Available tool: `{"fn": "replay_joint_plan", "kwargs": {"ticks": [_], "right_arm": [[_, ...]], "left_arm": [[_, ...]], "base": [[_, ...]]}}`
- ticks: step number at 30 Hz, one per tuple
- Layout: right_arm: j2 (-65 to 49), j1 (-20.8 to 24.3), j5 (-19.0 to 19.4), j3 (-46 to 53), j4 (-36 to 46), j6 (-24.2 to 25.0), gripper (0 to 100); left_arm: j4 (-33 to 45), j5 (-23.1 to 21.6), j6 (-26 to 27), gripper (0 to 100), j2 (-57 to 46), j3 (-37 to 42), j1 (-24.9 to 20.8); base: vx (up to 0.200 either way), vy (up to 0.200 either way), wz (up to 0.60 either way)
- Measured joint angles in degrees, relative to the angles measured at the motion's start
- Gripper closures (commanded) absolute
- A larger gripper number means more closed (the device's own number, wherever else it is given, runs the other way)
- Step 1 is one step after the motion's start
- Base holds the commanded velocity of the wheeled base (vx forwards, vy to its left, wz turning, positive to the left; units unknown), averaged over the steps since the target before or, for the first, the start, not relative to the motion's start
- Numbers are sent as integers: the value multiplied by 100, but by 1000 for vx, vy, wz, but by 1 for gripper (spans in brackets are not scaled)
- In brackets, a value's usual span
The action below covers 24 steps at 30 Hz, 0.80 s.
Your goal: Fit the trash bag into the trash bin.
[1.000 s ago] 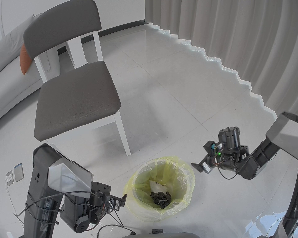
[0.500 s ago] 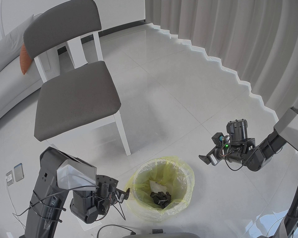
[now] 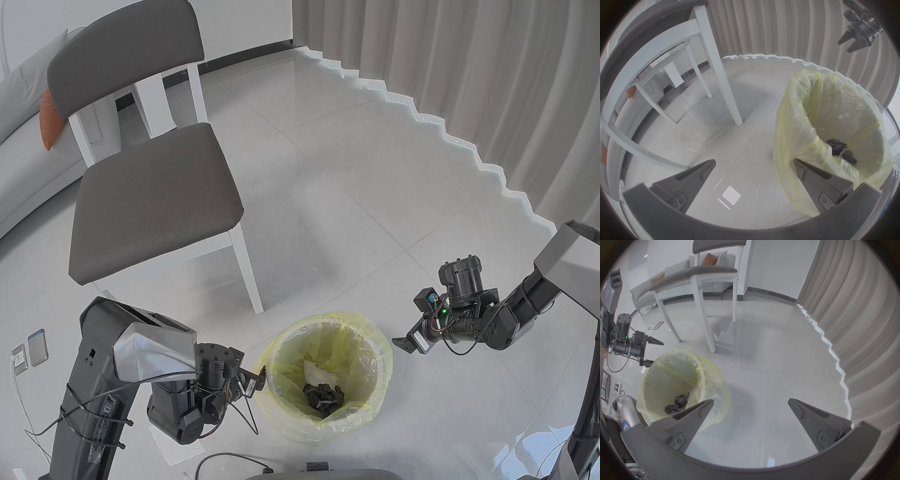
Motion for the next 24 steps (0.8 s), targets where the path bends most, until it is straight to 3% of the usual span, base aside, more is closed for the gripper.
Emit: {"fn": "replay_joint_plan", "kwargs": {"ticks": [13, 24], "right_arm": [[837, 52, 55, -728, 508, -20, 0], [1535, 52, 49, -1954, 1401, -30, 0]], "left_arm": [[-428, -13, 11, 0, -188, 483, 102], [-685, 7, -1, 0, -222, 706, 72]], "base": [[0, 0, 0], [0, 0, 0]]}}
